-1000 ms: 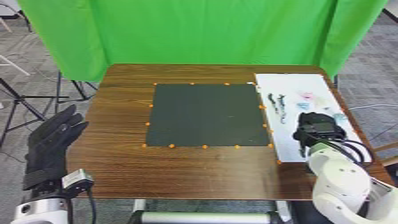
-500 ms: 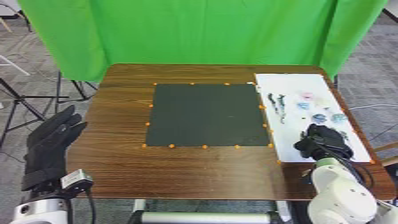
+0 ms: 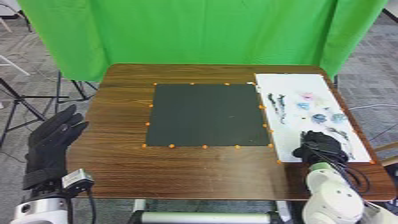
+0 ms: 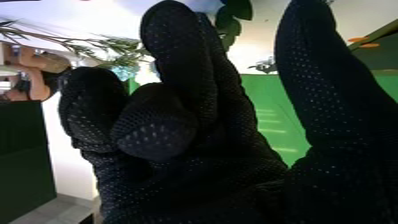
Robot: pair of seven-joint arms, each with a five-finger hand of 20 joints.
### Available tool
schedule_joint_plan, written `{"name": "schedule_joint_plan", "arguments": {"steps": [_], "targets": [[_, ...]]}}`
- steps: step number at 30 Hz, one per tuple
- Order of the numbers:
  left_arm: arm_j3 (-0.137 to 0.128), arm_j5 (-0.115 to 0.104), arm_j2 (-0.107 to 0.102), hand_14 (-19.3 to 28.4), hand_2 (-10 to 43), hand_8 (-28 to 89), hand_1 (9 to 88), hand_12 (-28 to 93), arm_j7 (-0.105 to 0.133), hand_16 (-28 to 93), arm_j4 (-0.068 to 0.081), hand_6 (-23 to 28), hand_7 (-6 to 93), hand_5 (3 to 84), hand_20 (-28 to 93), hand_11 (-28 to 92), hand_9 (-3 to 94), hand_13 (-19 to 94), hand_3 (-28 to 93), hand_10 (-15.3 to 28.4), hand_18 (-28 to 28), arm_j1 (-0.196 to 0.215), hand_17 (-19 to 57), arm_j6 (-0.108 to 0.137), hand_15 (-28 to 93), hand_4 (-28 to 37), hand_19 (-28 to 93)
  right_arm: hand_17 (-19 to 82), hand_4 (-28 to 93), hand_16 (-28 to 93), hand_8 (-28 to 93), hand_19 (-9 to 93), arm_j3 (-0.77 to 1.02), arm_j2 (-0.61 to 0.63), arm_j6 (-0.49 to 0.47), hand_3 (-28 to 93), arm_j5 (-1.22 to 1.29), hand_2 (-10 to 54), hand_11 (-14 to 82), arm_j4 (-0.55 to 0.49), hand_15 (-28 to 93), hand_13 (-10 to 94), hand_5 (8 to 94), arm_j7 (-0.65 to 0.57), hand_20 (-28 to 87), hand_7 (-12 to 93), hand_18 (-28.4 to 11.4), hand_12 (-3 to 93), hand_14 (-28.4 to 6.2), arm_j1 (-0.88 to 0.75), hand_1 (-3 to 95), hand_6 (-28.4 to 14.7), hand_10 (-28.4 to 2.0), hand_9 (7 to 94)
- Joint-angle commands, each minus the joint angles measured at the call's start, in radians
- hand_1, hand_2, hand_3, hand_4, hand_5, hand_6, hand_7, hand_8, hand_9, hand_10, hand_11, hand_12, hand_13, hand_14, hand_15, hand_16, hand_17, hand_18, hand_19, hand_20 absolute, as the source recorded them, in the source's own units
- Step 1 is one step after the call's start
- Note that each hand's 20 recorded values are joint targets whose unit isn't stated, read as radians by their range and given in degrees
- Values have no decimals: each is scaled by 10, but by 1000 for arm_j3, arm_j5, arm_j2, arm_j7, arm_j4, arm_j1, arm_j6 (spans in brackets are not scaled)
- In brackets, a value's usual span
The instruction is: Arrange flowers
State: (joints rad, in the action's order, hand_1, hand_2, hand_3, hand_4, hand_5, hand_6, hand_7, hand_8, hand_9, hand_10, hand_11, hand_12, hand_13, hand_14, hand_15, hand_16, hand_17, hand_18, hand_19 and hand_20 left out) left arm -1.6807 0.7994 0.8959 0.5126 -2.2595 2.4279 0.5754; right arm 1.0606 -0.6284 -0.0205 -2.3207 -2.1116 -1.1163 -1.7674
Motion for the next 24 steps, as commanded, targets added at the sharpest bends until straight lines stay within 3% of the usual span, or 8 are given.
{"name": "schedule_joint_plan", "arguments": {"steps": [1,6,7,8,10,16,19,24], "targets": [[1,8,12,260,57,-112,258,55,-9,-171,3,100,161,392,10,350,327,215,829,188,208,0,-96,-7,614,-203,583,600,-234,230,-61,932,-49,-26,-12,722,-3,-95,439,66,751,825,739,-27,49,129,-166,235,-47,20,389,-132,-163,799],[-2,9,15,260,57,-112,256,55,-8,-172,2,100,161,392,10,351,328,216,830,189,208,3,-96,-8,615,-201,583,614,-242,225,-59,932,-73,-41,-17,735,2,-95,438,93,740,842,770,-32,36,163,-160,235,-40,30,432,-109,-151,820],[1,-3,4,260,57,-112,257,55,2,-172,2,100,161,392,10,351,328,216,830,189,208,5,-96,0,615,-202,583,616,-251,226,-20,932,-77,-44,-20,735,7,-95,437,101,738,845,776,-34,33,169,-159,238,-39,33,441,-105,-148,824],[0,-2,5,260,57,-112,257,55,1,-172,2,100,161,392,10,351,328,216,830,189,208,6,-96,-1,615,-202,583,620,-269,227,75,932,-73,-53,-29,726,11,-95,428,106,734,848,783,-32,29,171,-157,256,-37,31,462,-100,-140,829],[3,0,7,260,57,-112,257,54,0,-172,4,100,161,392,11,351,328,216,830,190,208,2,-96,-3,615,-202,583,623,-277,226,133,932,-77,-54,-28,713,12,-95,414,116,730,853,789,-34,23,174,-156,274,-35,28,487,-95,-129,839],[-2,10,17,260,58,-113,257,54,-8,-172,3,100,161,392,11,351,328,216,831,190,208,1,-96,-10,615,-202,583,629,-278,225,182,932,-80,-67,-38,686,15,-95,393,133,714,875,820,-30,20,182,-151,304,-28,23,552,-77,-104,870],[4,-15,-7,260,58,-113,257,54,13,-173,2,100,161,392,11,351,328,216,831,190,208,6,-96,6,615,-202,583,632,-279,227,186,932,-73,-69,-44,695,21,-95,383,133,707,883,836,-23,18,189,-150,312,-27,18,569,-66,-98,888],[5,-14,-8,260,59,-113,257,55,9,-173,4,100,161,392,10,351,327,216,831,189,208,1,-96,5,616,-202,584,633,-280,229,210,932,-53,-77,-55,720,33,-95,385,128,697,896,848,-11,22,204,-151,303,-26,9,580,-54,-98,906]]}}
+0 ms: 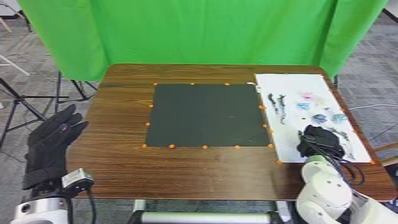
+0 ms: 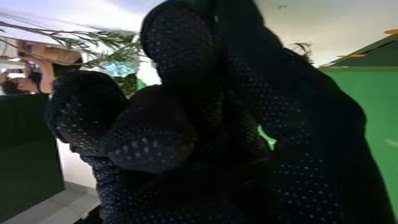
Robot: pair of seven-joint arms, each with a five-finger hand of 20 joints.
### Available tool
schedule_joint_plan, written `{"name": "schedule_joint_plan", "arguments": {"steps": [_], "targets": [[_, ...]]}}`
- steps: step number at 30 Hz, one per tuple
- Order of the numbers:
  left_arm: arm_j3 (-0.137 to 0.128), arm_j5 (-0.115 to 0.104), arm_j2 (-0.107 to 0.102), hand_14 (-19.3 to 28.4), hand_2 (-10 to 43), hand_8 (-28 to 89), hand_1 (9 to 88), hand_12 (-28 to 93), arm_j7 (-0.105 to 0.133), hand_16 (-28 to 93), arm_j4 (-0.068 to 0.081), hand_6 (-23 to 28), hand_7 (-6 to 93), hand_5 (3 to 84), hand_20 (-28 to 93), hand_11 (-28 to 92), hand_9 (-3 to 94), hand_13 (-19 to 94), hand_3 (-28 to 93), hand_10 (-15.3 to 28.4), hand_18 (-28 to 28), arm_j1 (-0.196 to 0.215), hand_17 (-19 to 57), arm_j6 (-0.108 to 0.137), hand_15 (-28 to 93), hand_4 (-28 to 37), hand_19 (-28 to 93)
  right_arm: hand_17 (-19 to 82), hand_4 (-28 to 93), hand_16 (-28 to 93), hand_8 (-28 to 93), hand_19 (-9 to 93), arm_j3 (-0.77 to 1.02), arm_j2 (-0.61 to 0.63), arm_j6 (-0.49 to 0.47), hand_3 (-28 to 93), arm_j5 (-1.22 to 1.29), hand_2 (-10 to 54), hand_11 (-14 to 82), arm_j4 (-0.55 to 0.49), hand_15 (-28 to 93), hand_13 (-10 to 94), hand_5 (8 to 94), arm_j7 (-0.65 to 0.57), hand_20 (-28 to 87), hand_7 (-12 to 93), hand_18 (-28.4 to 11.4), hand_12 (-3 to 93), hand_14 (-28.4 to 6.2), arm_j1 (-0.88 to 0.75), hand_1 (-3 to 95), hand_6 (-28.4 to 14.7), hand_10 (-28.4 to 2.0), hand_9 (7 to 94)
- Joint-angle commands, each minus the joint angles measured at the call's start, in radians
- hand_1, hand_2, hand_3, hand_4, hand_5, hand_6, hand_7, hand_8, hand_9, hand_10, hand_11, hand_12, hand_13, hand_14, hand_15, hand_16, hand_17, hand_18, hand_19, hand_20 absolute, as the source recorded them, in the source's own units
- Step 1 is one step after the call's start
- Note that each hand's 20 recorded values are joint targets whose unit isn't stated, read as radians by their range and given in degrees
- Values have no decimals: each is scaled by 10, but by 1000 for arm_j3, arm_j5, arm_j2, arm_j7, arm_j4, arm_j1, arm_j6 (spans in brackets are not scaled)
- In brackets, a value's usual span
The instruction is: Arrange flowers
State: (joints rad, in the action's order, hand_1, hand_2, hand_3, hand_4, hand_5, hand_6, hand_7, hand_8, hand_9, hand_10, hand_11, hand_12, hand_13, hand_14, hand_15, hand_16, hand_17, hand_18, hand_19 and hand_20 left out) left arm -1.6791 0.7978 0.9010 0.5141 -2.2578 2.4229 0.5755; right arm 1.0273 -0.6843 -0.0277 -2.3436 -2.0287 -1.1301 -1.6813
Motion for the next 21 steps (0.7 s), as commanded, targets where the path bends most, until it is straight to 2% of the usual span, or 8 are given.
{"name": "schedule_joint_plan", "arguments": {"steps": [1,5,9,16,17,21], "targets": [[8,-23,-23,260,59,-113,257,55,18,-173,1,100,161,392,11,351,327,216,831,189,208,9,-96,14,616,-202,584,633,-281,231,222,932,-18,-19,-46,725,57,-95,390,44,697,898,847,4,26,206,-152,300,-25,-77,580,-52,-98,907],[4,-14,-13,260,60,-113,258,54,12,-173,1,100,160,392,10,350,328,216,830,189,208,10,-96,8,616,-203,584,631,-282,236,246,932,-29,-4,-15,742,47,-95,405,42,702,899,846,3,41,207,-154,292,-23,-71,577,-51,-99,905],[8,-28,-26,260,60,-112,257,55,26,-173,0,100,159,392,10,350,327,216,831,189,208,15,-96,18,616,-202,583,628,-282,241,266,932,-28,11,23,751,35,-90,433,35,714,896,842,5,60,215,-157,287,-22,-67,575,-55,-103,897],[5,-19,-21,261,60,-111,256,55,24,-173,1,101,159,392,10,350,327,216,830,189,208,13,-96,14,616,-202,584,626,-283,241,268,932,-27,56,117,763,13,-86,464,-8,724,898,842,-5,82,225,-159,266,-19,-43,569,-55,-102,893],[7,-30,-31,261,60,-111,256,55,38,-173,0,101,159,392,10,350,327,216,831,189,208,16,-96,23,616,-201,584,625,-283,241,268,932,-33,59,126,765,12,-86,466,-13,725,899,842,-5,84,227,-159,266,-20,-25,567,-55,-102,892],[8,-27,-33,261,60,-111,256,55,34,-173,2,101,159,392,10,350,328,216,831,189,208,11,-96,21,616,-202,584,625,-283,241,269,932,-27,79,158,771,12,-86,471,-44,726,900,844,-1,92,232,-160,263,-19,4,563,-54,-101,895]]}}
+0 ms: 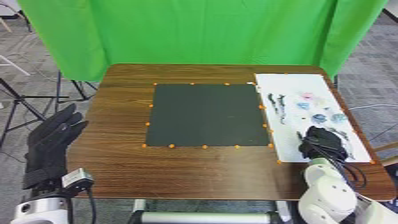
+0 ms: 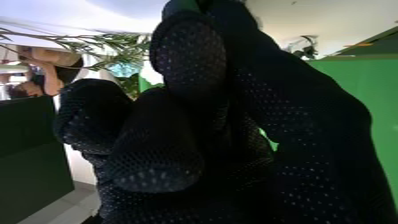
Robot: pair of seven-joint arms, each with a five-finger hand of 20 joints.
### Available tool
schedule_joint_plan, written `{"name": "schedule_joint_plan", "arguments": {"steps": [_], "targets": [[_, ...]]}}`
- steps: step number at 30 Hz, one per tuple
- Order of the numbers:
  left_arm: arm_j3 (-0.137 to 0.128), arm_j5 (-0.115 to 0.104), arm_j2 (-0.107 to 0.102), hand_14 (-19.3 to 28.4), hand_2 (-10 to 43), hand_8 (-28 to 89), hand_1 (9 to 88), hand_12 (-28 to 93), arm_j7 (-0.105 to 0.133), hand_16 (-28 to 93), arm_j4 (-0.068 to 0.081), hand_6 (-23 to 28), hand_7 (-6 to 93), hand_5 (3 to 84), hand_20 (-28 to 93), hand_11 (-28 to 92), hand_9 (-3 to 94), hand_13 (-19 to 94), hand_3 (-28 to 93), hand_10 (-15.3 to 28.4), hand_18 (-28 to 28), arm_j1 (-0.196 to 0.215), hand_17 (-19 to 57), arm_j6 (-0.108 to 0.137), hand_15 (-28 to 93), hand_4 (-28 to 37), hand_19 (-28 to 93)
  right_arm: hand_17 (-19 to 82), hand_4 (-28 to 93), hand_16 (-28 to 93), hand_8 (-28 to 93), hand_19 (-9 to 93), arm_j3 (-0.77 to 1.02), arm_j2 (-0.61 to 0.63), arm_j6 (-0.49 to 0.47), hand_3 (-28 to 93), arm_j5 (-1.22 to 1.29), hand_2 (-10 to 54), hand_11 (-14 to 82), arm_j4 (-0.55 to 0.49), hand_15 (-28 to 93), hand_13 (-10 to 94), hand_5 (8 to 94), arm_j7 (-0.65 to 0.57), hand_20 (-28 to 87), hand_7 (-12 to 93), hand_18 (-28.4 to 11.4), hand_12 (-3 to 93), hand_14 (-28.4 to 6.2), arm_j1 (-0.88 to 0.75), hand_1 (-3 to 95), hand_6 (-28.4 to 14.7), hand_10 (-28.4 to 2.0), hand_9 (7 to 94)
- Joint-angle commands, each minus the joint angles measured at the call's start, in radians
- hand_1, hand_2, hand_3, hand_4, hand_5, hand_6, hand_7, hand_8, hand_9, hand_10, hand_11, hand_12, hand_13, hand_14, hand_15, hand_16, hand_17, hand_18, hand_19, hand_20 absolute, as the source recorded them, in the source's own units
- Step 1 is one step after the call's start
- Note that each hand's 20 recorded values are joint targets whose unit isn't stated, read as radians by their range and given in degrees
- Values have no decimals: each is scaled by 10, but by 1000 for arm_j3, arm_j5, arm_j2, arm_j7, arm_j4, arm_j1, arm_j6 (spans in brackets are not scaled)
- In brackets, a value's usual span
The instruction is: Arrange flowers
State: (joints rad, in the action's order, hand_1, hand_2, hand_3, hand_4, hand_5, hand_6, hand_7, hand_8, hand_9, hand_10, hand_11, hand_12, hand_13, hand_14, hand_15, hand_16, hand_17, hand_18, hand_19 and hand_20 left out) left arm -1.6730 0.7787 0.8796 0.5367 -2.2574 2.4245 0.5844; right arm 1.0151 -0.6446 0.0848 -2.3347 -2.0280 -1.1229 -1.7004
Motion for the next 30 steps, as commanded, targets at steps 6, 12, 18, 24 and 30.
{"name": "schedule_joint_plan", "arguments": {"steps": [6,12,18,24,30], "targets": [[1,1,-5,261,60,-111,256,55,4,-173,2,100,160,391,10,349,327,216,830,189,208,6,-96,6,616,-203,584,624,-282,242,269,932,-28,74,78,777,-14,-88,474,-68,726,903,843,-7,105,236,-161,260,-16,79,560,-53,-100,897],[-3,-17,-25,261,60,-112,256,55,17,-173,-2,100,160,392,10,349,327,216,829,189,208,17,-96,22,616,-203,584,624,-281,243,269,932,-37,72,91,782,4,-89,475,-87,724,906,843,15,114,237,-163,259,-13,134,557,-52,-99,899],[-15,-12,-23,261,59,-112,255,55,7,-173,-8,100,160,391,10,349,327,215,830,190,208,25,-96,24,616,-203,584,624,-277,243,267,932,-86,6,72,786,77,-92,476,-101,722,911,845,76,125,240,-165,259,-12,249,554,-51,-97,901],[-19,-13,-28,260,60,-112,256,55,-2,-173,-13,100,160,391,10,349,326,215,828,189,208,27,-96,28,615,-206,584,621,-275,246,267,932,-150,-90,29,785,165,-92,476,-96,720,914,845,140,142,241,-172,260,-13,368,553,-50,-98,902],[-27,-14,-23,260,58,-111,254,55,-5,-173,-17,100,160,390,10,349,325,215,827,189,208,41,-96,31,615,-206,584,619,-272,248,267,932,-239,-189,-11,783,182,-91,475,-74,718,914,846,184,150,241,-175,260,-15,450,553,-51,-98,902]]}}
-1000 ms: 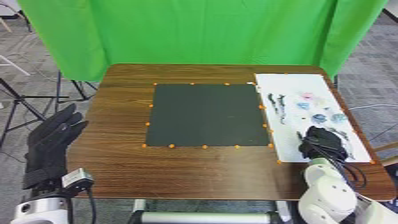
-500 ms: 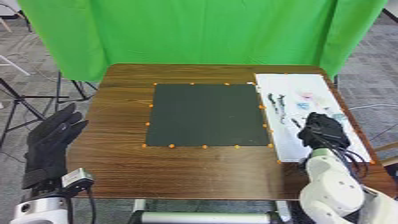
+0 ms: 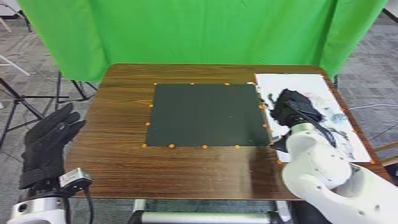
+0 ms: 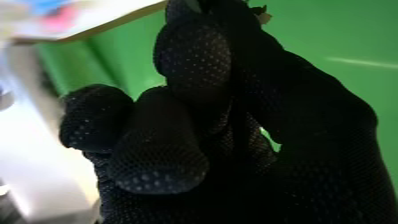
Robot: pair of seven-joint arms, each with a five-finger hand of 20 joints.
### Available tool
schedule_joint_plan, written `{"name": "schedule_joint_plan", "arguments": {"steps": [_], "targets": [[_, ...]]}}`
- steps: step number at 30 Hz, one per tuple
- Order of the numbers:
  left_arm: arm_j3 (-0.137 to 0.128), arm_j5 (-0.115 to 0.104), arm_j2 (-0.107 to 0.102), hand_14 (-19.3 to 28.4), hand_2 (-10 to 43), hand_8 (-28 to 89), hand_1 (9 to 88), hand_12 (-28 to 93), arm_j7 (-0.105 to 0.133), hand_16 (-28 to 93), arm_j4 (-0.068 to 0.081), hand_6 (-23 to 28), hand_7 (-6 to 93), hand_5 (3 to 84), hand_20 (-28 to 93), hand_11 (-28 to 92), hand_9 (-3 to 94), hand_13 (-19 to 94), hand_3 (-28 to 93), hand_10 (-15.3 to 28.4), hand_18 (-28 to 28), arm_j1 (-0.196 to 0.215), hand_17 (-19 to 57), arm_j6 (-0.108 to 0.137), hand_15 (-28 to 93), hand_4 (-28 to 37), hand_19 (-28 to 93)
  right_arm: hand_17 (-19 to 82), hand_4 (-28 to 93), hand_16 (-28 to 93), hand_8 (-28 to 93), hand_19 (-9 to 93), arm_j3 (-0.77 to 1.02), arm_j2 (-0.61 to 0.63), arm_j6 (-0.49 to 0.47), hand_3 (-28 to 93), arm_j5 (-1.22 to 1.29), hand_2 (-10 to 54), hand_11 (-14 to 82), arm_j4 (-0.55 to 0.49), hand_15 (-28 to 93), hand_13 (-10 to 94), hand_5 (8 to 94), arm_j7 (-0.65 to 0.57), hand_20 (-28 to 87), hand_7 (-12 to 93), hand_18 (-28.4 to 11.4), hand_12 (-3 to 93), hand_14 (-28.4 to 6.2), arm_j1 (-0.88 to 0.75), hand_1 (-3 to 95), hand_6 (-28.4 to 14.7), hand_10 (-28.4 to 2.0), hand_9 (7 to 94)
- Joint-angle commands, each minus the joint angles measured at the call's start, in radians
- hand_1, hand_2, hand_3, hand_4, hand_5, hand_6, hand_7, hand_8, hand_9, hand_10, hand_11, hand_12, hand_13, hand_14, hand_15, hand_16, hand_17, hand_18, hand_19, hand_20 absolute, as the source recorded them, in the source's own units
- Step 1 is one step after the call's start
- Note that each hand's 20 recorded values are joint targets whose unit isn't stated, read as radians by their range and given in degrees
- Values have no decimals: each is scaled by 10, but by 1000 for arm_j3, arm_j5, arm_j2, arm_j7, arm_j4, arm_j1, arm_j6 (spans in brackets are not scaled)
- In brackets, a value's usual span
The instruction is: Arrange flowers
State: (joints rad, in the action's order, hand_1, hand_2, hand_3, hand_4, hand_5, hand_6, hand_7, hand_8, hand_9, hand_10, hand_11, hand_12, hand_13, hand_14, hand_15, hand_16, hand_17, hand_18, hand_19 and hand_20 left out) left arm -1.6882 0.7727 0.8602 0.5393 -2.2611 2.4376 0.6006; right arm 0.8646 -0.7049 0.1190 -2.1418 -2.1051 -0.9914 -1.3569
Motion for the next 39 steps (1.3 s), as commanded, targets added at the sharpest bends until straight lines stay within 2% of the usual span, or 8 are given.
{"name": "schedule_joint_plan", "arguments": {"steps": [1,7,10,15,19,26,28,39], "targets": [[-14,-6,-1,260,59,-112,255,55,-13,-173,-14,100,159,390,10,349,325,215,826,189,208,29,-96,14,615,-207,584,619,-271,248,267,932,-97,-152,-59,783,-11,-91,476,8,718,915,846,62,151,241,-176,260,-15,113,552,-51,-97,903],[-14,1,6,260,59,-111,254,54,-24,-173,-17,101,159,390,10,348,325,215,825,190,208,28,-96,12,615,-206,584,618,-271,248,267,932,-165,-273,-109,784,-21,-92,476,57,717,915,847,111,156,241,-178,261,-17,161,551,-51,-96,903],[-13,23,19,260,59,-111,255,55,-57,-173,-17,101,158,390,10,349,324,215,823,190,208,11,-96,-2,615,-206,584,618,-270,247,267,932,-180,-334,-134,785,-37,-92,477,87,717,916,847,126,158,241,-178,261,-17,169,550,-52,-96,903],[-9,45,28,260,58,-110,255,55,-84,-173,-13,101,157,389,9,350,324,215,824,191,208,-12,-96,-19,615,-205,584,619,-267,246,267,932,-208,-414,-175,788,-63,-93,479,137,717,919,850,159,161,241,-180,261,-17,184,545,-52,-95,904],[4,37,10,261,58,-110,256,55,-81,-173,-12,101,158,389,9,350,324,214,823,190,208,-23,-96,-11,616,-205,584,619,-266,245,267,932,-212,-488,-218,789,-86,-93,481,188,717,920,851,177,164,241,-180,262,-16,186,544,-52,-94,903],[17,40,4,261,58,-110,257,54,-77,-173,-10,101,158,389,9,350,325,214,824,190,208,-42,-96,-6,615,-206,584,620,-263,244,267,932,-209,-610,-311,790,-152,-94,483,284,717,921,851,226,168,242,-181,262,-15,172,543,-52,-94,905],[25,35,-7,261,57,-110,256,54,-69,-173,-8,101,158,389,9,350,324,214,825,190,208,-49,-96,-2,614,-205,584,621,-264,244,267,932,-205,-642,-327,790,-167,-94,484,314,718,921,851,230,168,242,-181,263,-16,169,543,-51,-93,905],[79,65,-3,261,57,-111,255,54,-99,-173,9,101,158,389,9,350,324,215,827,190,208,-119,-96,-12,615,-204,584,620,-264,242,264,932,-150,-758,-418,789,-215,-94,485,408,715,926,852,212,172,244,-182,263,-15,110,541,-49,-90,908]]}}
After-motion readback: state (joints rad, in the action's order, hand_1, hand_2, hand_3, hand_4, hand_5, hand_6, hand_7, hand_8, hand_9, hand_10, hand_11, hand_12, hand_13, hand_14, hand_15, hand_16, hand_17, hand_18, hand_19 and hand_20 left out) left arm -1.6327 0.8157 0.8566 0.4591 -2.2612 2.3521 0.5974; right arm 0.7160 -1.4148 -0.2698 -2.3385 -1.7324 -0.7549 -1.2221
